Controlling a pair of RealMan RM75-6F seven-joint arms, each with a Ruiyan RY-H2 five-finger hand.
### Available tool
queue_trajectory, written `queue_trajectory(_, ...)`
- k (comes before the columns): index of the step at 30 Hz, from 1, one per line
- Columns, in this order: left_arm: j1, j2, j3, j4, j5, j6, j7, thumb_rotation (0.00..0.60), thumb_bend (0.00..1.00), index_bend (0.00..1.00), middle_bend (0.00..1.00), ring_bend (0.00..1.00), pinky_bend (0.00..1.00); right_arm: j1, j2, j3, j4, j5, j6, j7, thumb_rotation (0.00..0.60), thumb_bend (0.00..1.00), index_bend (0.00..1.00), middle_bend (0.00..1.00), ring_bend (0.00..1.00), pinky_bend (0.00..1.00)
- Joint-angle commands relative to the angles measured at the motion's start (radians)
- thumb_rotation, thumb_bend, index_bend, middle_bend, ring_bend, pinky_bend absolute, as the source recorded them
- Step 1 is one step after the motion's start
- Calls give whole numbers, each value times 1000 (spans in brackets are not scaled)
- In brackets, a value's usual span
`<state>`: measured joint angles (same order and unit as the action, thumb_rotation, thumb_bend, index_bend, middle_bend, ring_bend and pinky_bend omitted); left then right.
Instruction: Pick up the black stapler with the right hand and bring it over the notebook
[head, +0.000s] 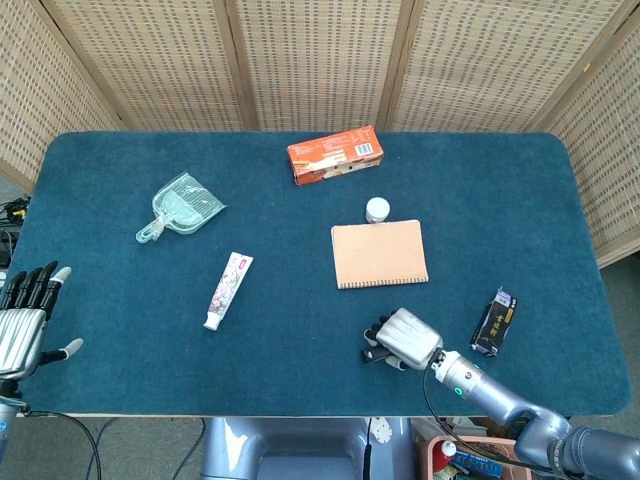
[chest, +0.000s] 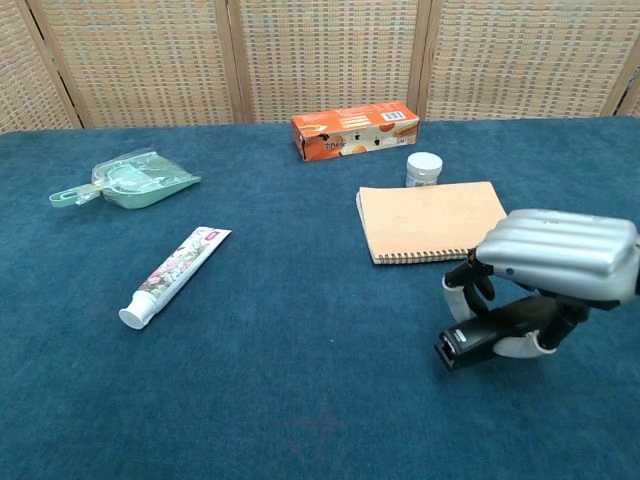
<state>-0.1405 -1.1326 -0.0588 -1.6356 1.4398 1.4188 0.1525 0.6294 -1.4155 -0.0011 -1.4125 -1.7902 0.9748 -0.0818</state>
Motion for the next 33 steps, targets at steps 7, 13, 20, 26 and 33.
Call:
queue_trajectory(7, -19, -6, -17, 9, -40, -33, 2, 600, 0, 0, 0, 0, 0, 80, 54, 132, -31, 127, -43, -80, 600, 386, 567, 590, 477, 640)
queue_trajectory(13, -33, -21, -21, 19, -60, -57, 25, 600, 0, 0, 0, 0, 0, 169, -27, 201, 94, 265, -170, -148, 600, 389, 567, 589, 477, 641)
queue_trajectory(20, -40, -24, -34, 27, -105, -79, 18, 600, 0, 0, 0, 0, 0, 268, -167, 251, 305, 393, -273, -203, 600, 392, 567, 592, 481, 662)
queue_trajectory(26, -46, -21, -38, 40, -127, -99, 4, 600, 0, 0, 0, 0, 0, 311, -224, 260, 413, 451, -299, -238, 600, 392, 568, 593, 481, 665)
queue_trajectory(33, -49, -15, -36, 40, -125, -101, -11, 600, 0, 0, 0, 0, 0, 321, -228, 251, 435, 522, -359, -214, 600, 178, 407, 399, 366, 513)
